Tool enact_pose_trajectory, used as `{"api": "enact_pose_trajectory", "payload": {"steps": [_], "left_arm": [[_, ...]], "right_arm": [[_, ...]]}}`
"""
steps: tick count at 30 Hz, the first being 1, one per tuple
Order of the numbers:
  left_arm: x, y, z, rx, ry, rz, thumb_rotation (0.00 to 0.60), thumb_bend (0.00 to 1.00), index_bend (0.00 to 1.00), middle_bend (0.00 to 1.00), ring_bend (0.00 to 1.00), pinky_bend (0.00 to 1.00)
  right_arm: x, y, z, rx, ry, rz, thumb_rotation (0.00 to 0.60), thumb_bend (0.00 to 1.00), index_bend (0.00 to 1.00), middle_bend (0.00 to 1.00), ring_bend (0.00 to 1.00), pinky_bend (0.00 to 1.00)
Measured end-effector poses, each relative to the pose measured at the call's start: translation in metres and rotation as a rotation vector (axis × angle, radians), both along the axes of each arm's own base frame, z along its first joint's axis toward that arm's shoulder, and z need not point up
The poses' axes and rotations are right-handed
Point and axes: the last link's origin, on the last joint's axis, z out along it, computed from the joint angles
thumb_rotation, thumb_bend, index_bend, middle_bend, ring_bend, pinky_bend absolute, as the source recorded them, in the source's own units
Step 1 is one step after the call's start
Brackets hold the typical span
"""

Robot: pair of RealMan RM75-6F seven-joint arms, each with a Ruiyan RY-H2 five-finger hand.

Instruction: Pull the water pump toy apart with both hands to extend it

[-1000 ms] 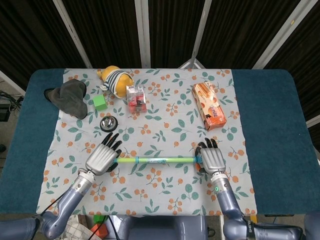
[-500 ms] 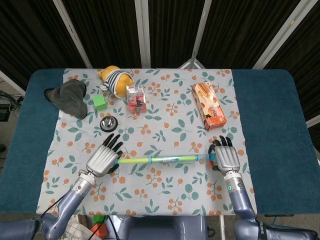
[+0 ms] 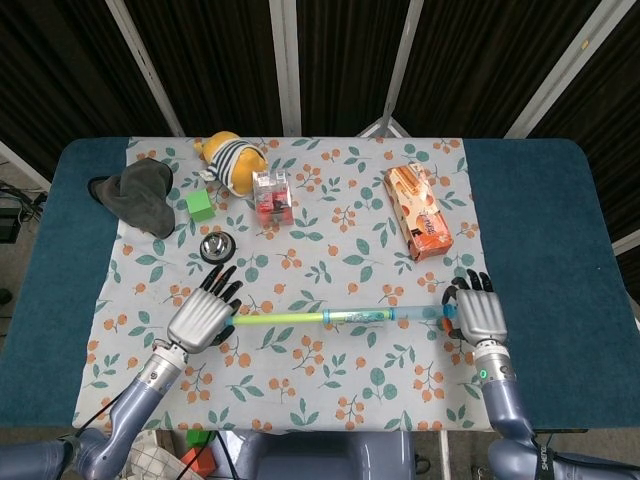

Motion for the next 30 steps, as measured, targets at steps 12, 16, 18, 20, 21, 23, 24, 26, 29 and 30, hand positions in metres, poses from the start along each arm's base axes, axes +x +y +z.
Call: {"api": "enact_pose_trajectory", "payload": {"steps": [12, 16, 18, 20, 21, 23, 24, 26, 29, 30], "left_arm": [[-0.003, -0.002, 0.009, 0.013, 0.000, 0.002, 0.600, 0.59, 0.67, 0.19, 0.00, 0.07], [-0.004, -0.002, 0.011, 0.013, 0.000, 0.002, 0.600, 0.59, 0.67, 0.19, 0.00, 0.07], [-0.005, -0.003, 0.012, 0.013, -0.001, 0.003, 0.600, 0.59, 0.67, 0.19, 0.00, 0.07], [-0.005, -0.003, 0.013, 0.013, 0.000, 0.001, 0.600, 0.60, 0.67, 0.19, 0.00, 0.07], [-0.005, -0.003, 0.013, 0.014, 0.000, 0.000, 0.600, 0.60, 0.67, 0.19, 0.00, 0.07], [-0.005, -0.003, 0.014, 0.014, 0.000, -0.001, 0.600, 0.59, 0.67, 0.19, 0.00, 0.07], [-0.005, -0.003, 0.014, 0.014, 0.000, -0.001, 0.600, 0.59, 0.67, 0.19, 0.00, 0.07], [-0.006, -0.003, 0.015, 0.014, -0.001, -0.001, 0.600, 0.59, 0.67, 0.19, 0.00, 0.07], [-0.007, -0.003, 0.017, 0.013, 0.000, -0.002, 0.600, 0.59, 0.67, 0.19, 0.00, 0.07], [-0.007, -0.003, 0.017, 0.012, 0.000, -0.002, 0.600, 0.59, 0.67, 0.19, 0.00, 0.07]], "right_arm": [[-0.015, -0.003, 0.022, -0.041, 0.036, -0.023, 0.600, 0.40, 0.75, 0.25, 0.00, 0.00], [-0.020, -0.004, 0.028, -0.052, 0.049, -0.035, 0.600, 0.40, 0.75, 0.25, 0.00, 0.00], [-0.023, -0.004, 0.030, -0.056, 0.052, -0.041, 0.600, 0.40, 0.75, 0.25, 0.00, 0.00], [-0.025, -0.005, 0.033, -0.062, 0.057, -0.047, 0.600, 0.40, 0.75, 0.25, 0.00, 0.00], [-0.026, -0.005, 0.034, -0.064, 0.058, -0.049, 0.600, 0.40, 0.75, 0.25, 0.00, 0.00], [-0.028, -0.006, 0.036, -0.069, 0.061, -0.053, 0.600, 0.40, 0.75, 0.25, 0.00, 0.00], [-0.028, -0.006, 0.037, -0.071, 0.062, -0.055, 0.600, 0.40, 0.75, 0.25, 0.00, 0.00], [-0.029, -0.006, 0.039, -0.075, 0.066, -0.057, 0.600, 0.40, 0.75, 0.25, 0.00, 0.00], [-0.031, -0.007, 0.042, -0.081, 0.072, -0.061, 0.600, 0.40, 0.75, 0.25, 0.00, 0.00], [-0.031, -0.008, 0.043, -0.082, 0.073, -0.062, 0.600, 0.40, 0.75, 0.25, 0.00, 0.00]]}}
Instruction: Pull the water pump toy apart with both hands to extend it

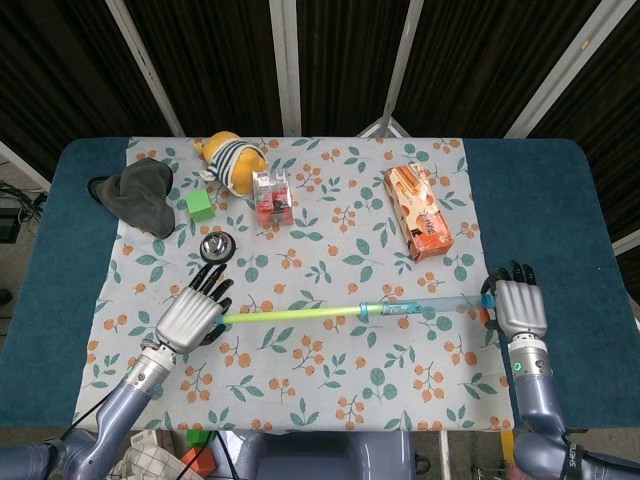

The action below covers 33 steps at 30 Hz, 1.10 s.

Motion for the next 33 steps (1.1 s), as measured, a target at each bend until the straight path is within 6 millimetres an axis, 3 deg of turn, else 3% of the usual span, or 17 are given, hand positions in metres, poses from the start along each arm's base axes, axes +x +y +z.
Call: {"api": "enact_pose_trajectory", "payload": {"steps": [22, 24, 28, 29, 33], "left_arm": [[-0.0065, 0.0017, 0.0073, -0.003, 0.010, 0.009, 0.600, 0.59, 0.64, 0.17, 0.00, 0.07], [-0.0067, 0.0016, 0.0076, -0.003, 0.010, 0.008, 0.600, 0.53, 0.54, 0.15, 0.00, 0.05], [-0.0082, 0.0012, 0.0085, -0.005, 0.005, 0.018, 0.600, 0.27, 0.30, 0.09, 0.00, 0.01], [-0.0086, 0.0010, 0.0088, -0.005, 0.004, 0.022, 0.600, 0.20, 0.24, 0.08, 0.00, 0.01], [-0.0088, 0.0003, 0.0104, -0.006, -0.012, 0.036, 0.600, 0.10, 0.15, 0.06, 0.00, 0.01]], "right_arm": [[-0.0066, -0.0028, 0.0060, -0.015, 0.061, -0.014, 0.600, 0.40, 0.74, 0.25, 0.00, 0.00], [-0.0070, -0.0027, 0.0068, -0.019, 0.065, -0.016, 0.600, 0.40, 0.62, 0.23, 0.00, 0.00], [-0.0076, -0.0006, 0.0062, -0.005, 0.058, -0.030, 0.600, 0.40, 0.13, 0.03, 0.00, 0.00], [-0.0075, 0.0001, 0.0059, 0.002, 0.056, -0.032, 0.600, 0.40, 0.06, 0.01, 0.00, 0.00], [-0.0066, 0.0040, 0.0052, 0.030, 0.057, -0.039, 0.600, 0.40, 0.00, 0.00, 0.00, 0.00]]}}
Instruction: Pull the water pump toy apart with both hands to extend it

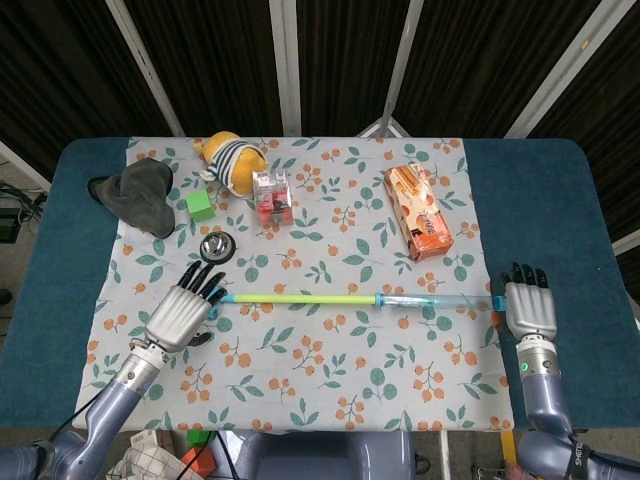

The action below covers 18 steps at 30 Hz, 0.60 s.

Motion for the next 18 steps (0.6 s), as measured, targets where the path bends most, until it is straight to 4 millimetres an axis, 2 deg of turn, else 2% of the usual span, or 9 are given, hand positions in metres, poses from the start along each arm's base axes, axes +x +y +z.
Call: {"api": "enact_pose_trajectory", "payload": {"steps": [11, 18], "left_arm": [[-0.005, -0.011, 0.014, 0.013, -0.060, 0.040, 0.600, 0.11, 0.14, 0.02, 0.00, 0.00], [-0.027, -0.036, 0.048, 0.062, -0.175, 0.174, 0.600, 0.11, 0.09, 0.00, 0.00, 0.00]], "right_arm": [[0.001, 0.012, 0.011, -0.014, 0.013, 0.018, 0.600, 0.40, 0.00, 0.00, 0.00, 0.00], [-0.003, 0.033, 0.031, -0.062, -0.045, 0.076, 0.600, 0.40, 0.00, 0.00, 0.00, 0.00]]}}
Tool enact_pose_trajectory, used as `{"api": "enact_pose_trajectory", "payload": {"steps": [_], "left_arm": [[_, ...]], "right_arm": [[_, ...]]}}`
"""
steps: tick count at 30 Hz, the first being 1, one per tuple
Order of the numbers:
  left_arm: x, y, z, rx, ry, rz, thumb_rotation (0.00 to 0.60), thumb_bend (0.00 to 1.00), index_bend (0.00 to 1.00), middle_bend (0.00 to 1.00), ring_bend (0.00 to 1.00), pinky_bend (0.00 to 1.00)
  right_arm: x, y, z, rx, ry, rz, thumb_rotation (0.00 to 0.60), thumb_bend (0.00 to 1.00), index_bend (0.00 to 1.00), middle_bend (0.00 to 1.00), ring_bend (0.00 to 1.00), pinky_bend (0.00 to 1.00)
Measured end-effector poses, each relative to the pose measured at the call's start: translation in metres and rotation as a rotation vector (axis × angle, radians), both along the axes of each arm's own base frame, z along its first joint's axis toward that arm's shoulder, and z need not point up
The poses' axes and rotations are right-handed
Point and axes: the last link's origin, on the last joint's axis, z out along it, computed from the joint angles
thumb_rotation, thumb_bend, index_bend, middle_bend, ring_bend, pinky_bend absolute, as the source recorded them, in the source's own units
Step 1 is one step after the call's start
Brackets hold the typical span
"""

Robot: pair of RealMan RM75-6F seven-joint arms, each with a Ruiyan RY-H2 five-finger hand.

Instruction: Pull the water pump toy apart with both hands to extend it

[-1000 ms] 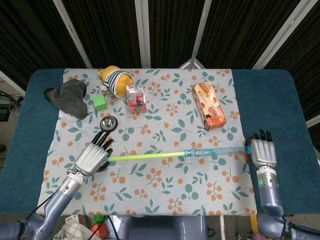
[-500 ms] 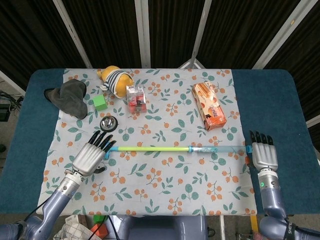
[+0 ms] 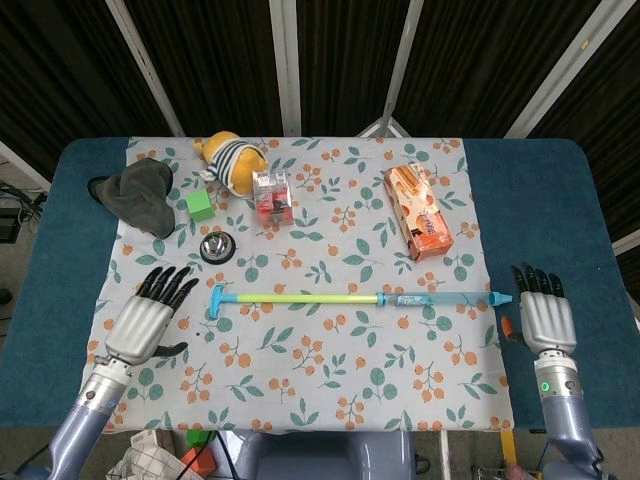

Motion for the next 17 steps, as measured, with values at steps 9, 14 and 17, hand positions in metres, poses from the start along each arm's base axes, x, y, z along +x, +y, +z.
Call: {"api": "enact_pose_trajectory", "payload": {"steps": [9, 14, 17], "left_arm": [[-0.045, -0.046, 0.057, 0.126, -0.082, 0.130, 0.600, 0.11, 0.00, 0.00, 0.00, 0.00], [-0.070, -0.063, 0.080, 0.200, -0.089, 0.137, 0.600, 0.11, 0.00, 0.00, 0.00, 0.00], [-0.085, -0.071, 0.095, 0.252, -0.082, 0.127, 0.600, 0.11, 0.00, 0.00, 0.00, 0.00]], "right_arm": [[-0.008, 0.047, 0.034, -0.085, -0.039, 0.141, 0.600, 0.40, 0.00, 0.00, 0.00, 0.00], [-0.028, 0.074, 0.052, -0.161, -0.020, 0.171, 0.600, 0.40, 0.00, 0.00, 0.00, 0.00], [-0.037, 0.082, 0.058, -0.188, -0.010, 0.164, 0.600, 0.40, 0.00, 0.00, 0.00, 0.00]]}}
